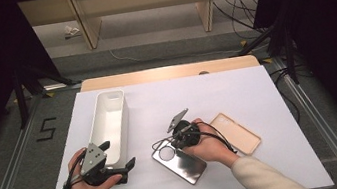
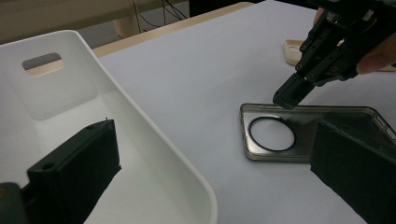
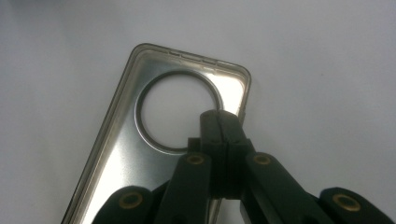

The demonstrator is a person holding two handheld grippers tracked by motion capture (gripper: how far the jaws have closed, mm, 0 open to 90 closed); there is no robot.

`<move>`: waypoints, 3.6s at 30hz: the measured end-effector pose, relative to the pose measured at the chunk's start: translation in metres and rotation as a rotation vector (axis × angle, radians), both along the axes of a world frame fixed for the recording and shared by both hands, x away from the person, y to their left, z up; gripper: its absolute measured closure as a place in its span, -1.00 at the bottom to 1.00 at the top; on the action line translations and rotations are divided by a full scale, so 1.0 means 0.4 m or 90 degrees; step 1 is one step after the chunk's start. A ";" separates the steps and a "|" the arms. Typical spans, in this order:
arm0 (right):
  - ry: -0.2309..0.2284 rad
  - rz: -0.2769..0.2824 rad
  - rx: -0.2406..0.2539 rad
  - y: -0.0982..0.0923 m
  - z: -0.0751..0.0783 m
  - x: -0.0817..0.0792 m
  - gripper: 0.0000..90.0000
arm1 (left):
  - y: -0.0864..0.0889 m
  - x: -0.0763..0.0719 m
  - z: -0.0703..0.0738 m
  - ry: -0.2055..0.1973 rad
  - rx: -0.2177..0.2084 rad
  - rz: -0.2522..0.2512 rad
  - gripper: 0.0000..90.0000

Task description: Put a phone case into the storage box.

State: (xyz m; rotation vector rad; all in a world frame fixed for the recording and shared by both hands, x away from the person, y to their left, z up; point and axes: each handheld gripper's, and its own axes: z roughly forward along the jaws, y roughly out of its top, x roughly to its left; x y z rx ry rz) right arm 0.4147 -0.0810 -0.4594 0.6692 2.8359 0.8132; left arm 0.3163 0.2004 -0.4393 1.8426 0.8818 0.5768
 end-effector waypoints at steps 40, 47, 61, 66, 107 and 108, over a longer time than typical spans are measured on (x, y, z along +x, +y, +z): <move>0.029 -0.093 -0.085 -0.085 0.010 0.023 1.00 | 0.000 -0.003 0.001 -0.002 0.001 -0.004 -0.98; 0.040 -0.108 -0.096 -0.109 0.014 0.025 1.00 | 0.000 -0.003 0.001 -0.002 0.002 -0.003 -0.98; 0.046 -0.107 -0.104 -0.123 0.016 0.027 1.00 | -0.001 -0.004 0.000 -0.001 0.001 -0.003 -0.98; 0.031 -0.096 -0.081 -0.125 0.022 0.023 0.83 | 0.000 -0.004 0.001 -0.002 0.002 -0.004 -0.98; -0.015 0.184 -0.187 -0.057 0.058 -0.106 -0.45 | -0.002 -0.004 -0.001 0.001 0.003 -0.011 -0.98; -0.014 0.185 -0.185 -0.057 0.057 -0.107 -0.45 | -0.002 -0.004 0.000 0.001 0.003 -0.011 -0.98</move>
